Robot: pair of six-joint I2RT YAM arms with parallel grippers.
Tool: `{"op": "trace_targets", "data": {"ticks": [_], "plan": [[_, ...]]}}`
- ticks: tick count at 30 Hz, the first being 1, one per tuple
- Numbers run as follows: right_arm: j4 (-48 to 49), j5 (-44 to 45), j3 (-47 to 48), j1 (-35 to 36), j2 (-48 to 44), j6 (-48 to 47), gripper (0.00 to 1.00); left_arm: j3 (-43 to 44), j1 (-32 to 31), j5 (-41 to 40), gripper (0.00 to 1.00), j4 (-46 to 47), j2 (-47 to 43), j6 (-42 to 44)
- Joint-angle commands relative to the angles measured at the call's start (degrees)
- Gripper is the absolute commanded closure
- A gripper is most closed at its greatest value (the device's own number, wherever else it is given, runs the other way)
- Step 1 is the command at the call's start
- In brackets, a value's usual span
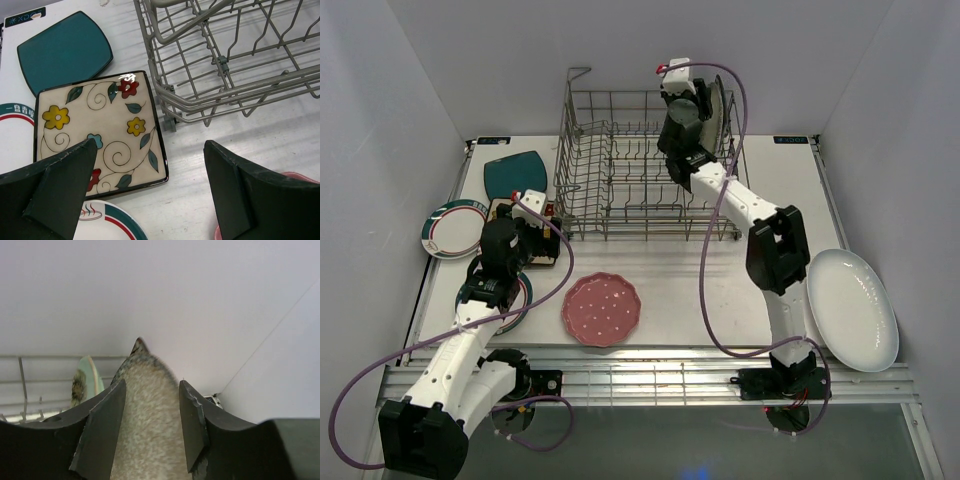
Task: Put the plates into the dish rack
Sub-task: Insert the plate into the dish rack.
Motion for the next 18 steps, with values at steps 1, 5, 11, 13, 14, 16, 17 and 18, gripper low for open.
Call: {"op": "trace_targets", "data": {"ticks": [1,5,11,13,14,16,17,18], "plan": [[-1.79,-0.75,-2.35,0.8,-9.41,5.57,0.47,2.29,0.17,0.61,0.02,-0.33,-0.52,-0.03],[-12.29,-2.69,-5.44,1.07,-15.93,12.06,0.41,2.46,0.17,0.87,0.02,-0.59,-0.35,0.32],[-22.62,-8.4,-14.74,1.16,-27.17,22.87,0.34,2.9,0.17,2.63,0.02,-1.73,-1.05,0.41],[-25.69,-9.89,-18.6,1.16,-31.55,24.82,0.3,2.99,0.17,2.72,0.02,-2.0,-1.22,0.41],[-26.57,-10.07,-19.93,1.16,-32.98,26.31,0.23,2.99,0.17,2.89,0.02,-2.09,-1.31,0.41],[-28.85,-10.51,-22.48,1.16,-37.09,27.81,0.19,3.08,0.17,3.24,0.02,-2.35,-1.49,0.58],[-29.04,-10.6,-25.45,1.16,-38.43,28.34,0.17,3.08,0.17,4.03,0.02,-2.35,-1.75,0.67],[-29.04,-11.04,-27.22,1.16,-39.92,29.47,0.14,2.82,0.17,4.3,0.02,-2.09,-2.19,0.67]]}}
